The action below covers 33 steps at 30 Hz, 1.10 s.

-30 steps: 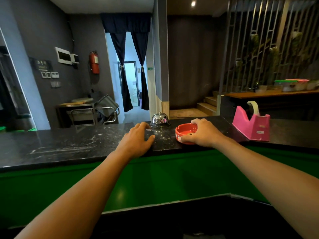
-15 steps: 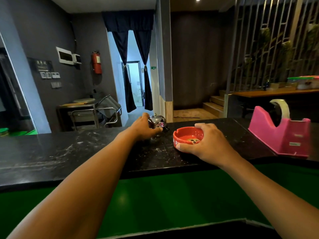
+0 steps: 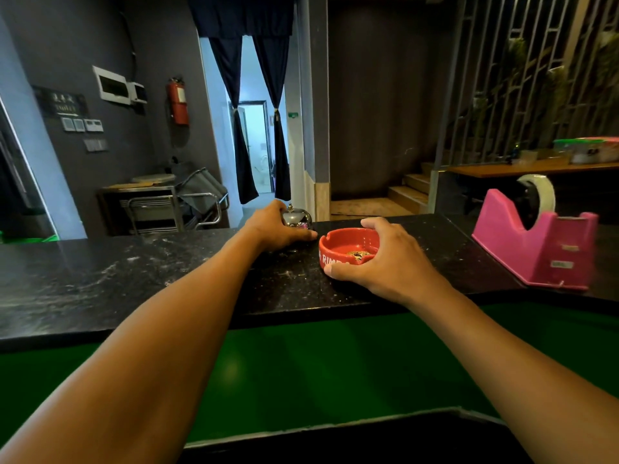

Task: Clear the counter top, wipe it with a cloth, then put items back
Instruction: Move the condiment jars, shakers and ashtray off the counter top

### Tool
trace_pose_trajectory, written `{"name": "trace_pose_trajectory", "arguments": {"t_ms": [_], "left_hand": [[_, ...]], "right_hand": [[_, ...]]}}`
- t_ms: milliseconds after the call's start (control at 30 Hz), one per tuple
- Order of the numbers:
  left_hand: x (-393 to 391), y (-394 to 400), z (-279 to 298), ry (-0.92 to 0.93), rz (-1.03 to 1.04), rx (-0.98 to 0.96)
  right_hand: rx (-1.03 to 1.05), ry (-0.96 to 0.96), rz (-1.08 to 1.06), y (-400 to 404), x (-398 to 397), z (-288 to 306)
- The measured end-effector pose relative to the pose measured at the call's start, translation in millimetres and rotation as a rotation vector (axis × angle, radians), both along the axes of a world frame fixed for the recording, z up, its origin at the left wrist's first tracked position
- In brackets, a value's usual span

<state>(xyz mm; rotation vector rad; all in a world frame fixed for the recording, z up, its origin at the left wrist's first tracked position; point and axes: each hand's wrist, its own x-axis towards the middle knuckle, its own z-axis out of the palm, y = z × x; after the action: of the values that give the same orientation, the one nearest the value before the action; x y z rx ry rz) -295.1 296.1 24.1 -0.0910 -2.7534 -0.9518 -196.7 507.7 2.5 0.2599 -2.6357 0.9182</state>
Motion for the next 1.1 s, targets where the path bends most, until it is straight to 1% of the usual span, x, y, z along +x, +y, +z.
{"name": "trace_pose_trajectory", "arguments": {"t_ms": [300,400,533,667,767,900,1000,1100], "left_hand": [[39.5,-8.3,5.6,0.128,-0.1,-0.021],[64.4,-14.4,13.4,0.207,-0.134,-0.034],[118.0,-29.1,27.4,0.306,-0.178,-0.002],[184.6,-53.4,27.1,0.354,-0.196,-0.053],[236.8,-73.8,14.3,0.383,-0.17,-0.052],[304.3,-110.5,-17.1,0.373,-0.092,0.008],[352.7,-142.1,-50.0,0.348,-0.01,0.07],[397.0,-175.1,-94.8,0.322,0.089,0.126]], "right_hand": [[0.014,-0.034,-0.045,0.3,-2.7,0.3],[0.013,-0.013,-0.032,1.0,1.8,0.6],[-0.012,0.046,0.051,0.3,20.2,5.3],[-0.042,0.145,0.204,-11.6,56.6,7.3],[-0.069,0.187,0.347,-35.7,93.0,10.6],[-0.062,0.186,0.489,-73.5,140.7,8.3],[-0.047,0.143,0.557,-103.0,168.1,-12.2],[-0.02,0.078,0.606,-134.9,187.6,-49.6]]}}
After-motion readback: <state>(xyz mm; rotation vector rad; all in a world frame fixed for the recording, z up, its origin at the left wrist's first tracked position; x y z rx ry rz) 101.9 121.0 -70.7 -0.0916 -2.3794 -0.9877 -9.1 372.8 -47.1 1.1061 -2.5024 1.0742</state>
